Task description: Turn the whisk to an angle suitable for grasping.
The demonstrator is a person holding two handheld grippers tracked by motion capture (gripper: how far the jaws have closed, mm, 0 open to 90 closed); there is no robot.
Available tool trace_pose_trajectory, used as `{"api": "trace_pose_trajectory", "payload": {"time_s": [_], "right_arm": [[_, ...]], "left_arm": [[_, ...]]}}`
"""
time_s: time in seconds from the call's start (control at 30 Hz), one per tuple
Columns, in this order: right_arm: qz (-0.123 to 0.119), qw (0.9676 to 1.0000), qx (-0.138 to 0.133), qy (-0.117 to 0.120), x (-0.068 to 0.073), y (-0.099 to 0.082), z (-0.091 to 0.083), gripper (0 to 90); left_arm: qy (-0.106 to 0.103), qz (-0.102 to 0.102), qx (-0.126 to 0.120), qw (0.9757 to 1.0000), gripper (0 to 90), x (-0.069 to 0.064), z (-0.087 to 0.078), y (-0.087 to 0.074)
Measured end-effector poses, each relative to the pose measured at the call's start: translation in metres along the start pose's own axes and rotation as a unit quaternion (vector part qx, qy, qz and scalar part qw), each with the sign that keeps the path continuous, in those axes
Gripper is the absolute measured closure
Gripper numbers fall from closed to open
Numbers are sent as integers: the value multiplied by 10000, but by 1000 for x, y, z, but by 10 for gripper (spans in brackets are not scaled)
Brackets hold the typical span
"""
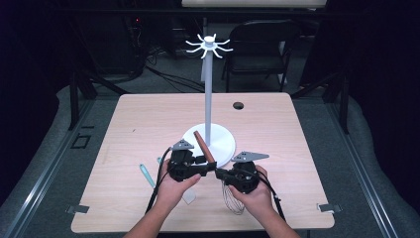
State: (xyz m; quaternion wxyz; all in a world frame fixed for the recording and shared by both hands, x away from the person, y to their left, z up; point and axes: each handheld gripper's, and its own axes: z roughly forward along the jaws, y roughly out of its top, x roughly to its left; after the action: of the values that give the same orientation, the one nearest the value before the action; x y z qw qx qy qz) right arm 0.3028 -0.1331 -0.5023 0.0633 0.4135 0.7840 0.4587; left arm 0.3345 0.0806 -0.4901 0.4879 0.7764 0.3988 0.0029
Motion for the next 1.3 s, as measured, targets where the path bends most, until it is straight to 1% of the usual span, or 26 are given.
{"api": "trace_pose_trajectory", "payload": {"time_s": [0.03, 0.13, 0.2, 0.3, 0.37, 0.5, 0.67, 0.77, 0.9, 1.07, 1.2, 1.27, 1.3], "right_arm": [[0, 10000, 0, 0, 0, 0, 0, 860], [-24, 10000, -19, 6, 2, 1, 2, 860], [-58, 10000, 10, 2, 3, 2, 2, 860], [-54, 10000, -30, 5, 5, 3, 3, 860], [-61, 10000, -43, 14, 5, 4, 3, 860], [-52, 10000, -55, 17, 5, 4, 4, 860], [-34, 10000, -67, 25, 6, 4, 4, 860], [-2, 9999, -127, 45, 5, 4, 4, 860], [2, 9999, -119, 59, 5, 4, 4, 858], [-24, 9999, -97, 81, 5, 5, 3, 857], [32, 9998, -138, 112, 5, 5, 3, 853], [8, 9999, -106, 123, 4, 5, 2, 837], [19, 9998, -123, 146, 4, 5, 0, 807]], "left_arm": [[-8, -1, -24, 10000, 488, -1, 0, 1], [-11, 59, -69, 10000, 537, -3, -2, 3], [-5, 98, -124, 9999, 547, -6, -3, 5], [-11, 115, -205, 9997, 575, -8, -4, 7], [-4, 124, -188, 9997, 586, -9, -3, 7], [-20, 75, -143, 9999, 599, -10, 0, 5], [-29, 27, -182, 9998, 630, -9, 3, 5], [-79, -1, -201, 9998, 652, -10, 3, 6], [-147, -10, -232, 9996, 678, -11, 3, 6], [-171, -33, -265, 9995, 685, -12, 2, 6], [-169, -25, -235, 9996, 688, -13, 1, 8], [-166, -17, -229, 9996, 690, -13, 1, 9], [-148, -7, -229, 9996, 691, -13, 0, 9]]}}
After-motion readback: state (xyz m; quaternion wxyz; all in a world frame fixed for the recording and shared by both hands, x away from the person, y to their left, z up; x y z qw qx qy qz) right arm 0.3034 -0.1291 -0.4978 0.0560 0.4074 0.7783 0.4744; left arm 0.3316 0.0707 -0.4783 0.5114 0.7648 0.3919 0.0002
